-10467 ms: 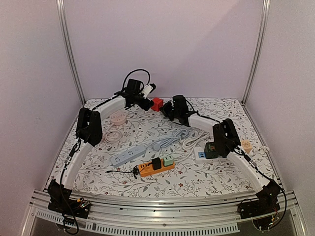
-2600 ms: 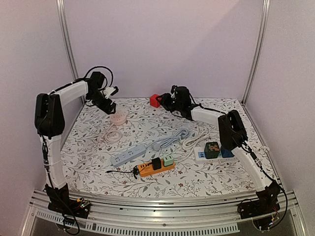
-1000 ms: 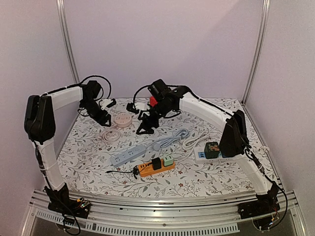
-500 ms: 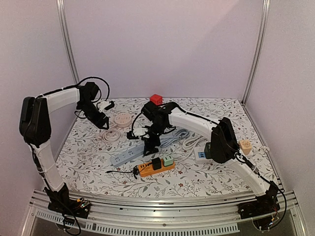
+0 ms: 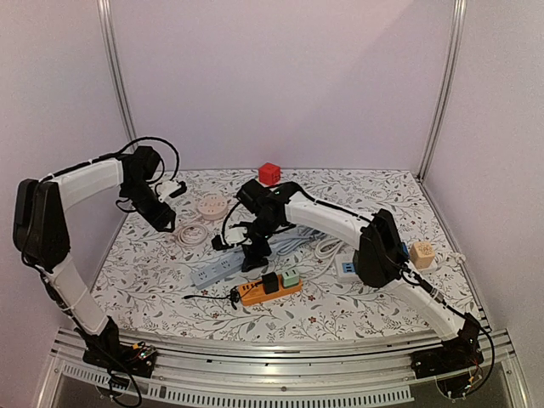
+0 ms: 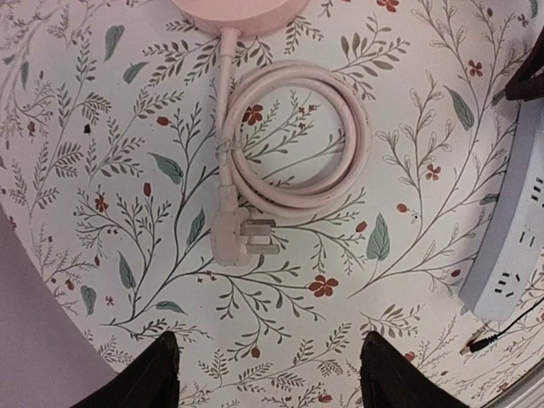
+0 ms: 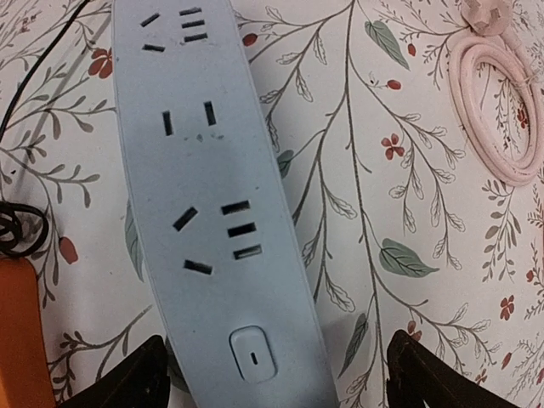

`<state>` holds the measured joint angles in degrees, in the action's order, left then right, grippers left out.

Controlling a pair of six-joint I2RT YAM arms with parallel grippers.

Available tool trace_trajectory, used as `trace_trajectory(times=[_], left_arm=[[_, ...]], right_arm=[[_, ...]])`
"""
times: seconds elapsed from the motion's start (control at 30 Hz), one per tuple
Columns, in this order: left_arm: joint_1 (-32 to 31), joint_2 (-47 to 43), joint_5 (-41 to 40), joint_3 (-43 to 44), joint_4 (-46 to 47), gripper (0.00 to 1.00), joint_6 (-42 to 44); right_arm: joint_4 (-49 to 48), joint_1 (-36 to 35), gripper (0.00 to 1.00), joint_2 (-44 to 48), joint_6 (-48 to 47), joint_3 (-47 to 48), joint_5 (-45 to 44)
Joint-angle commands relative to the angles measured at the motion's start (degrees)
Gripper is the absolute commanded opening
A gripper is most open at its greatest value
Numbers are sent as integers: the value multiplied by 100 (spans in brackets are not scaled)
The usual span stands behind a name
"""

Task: Insert the plug
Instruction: Pick up the socket from the center of the board, then adjust the plug at the center of the board.

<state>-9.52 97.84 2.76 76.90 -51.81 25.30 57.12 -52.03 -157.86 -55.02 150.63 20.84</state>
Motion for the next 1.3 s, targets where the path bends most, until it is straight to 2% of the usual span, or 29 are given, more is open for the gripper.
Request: trace_trajectory(times=[0.0, 0.1, 0.2, 0.4, 0.53, 0.67, 0.8, 1.03, 1.13, 1.27], left_arm=[[182, -320, -445, -146, -201, 72, 25], [284, -502, -570, -218, -362, 72, -86], [323, -820, -584, -353, -438, 72, -136], [487, -1475, -727, -514, -806, 72, -246], [744, -2198, -705, -868, -834, 75, -248], [809, -2559, -659, -1017, -648, 76, -220], [811, -2541, -473, -941, -521, 76, -337], [782, -2364, 93, -760, -205, 76, -371], [755, -1774, 198, -303, 63, 75, -478], [712, -726, 344, 544, 317, 74, -773]], right_arm=[[84, -167, 79, -288, -529, 149, -42], [65, -167, 55, -225, -577, 8, -26], [16, -167, 36, -146, -558, -141, -44], [-304, -63, 17, 247, -252, -674, 213], [-880, 237, 0, 571, 658, -823, 534], [-2190, 638, 0, 1258, 2066, -1543, 617], [-3276, 1106, 0, 1884, 3390, -2126, 18], [-3538, 1936, 0, 1557, 5667, -1590, -1604], [-3642, 2195, 0, 1215, 6576, -1202, -1992], [-3985, 2452, 0, 482, 7831, -437, -1931]])
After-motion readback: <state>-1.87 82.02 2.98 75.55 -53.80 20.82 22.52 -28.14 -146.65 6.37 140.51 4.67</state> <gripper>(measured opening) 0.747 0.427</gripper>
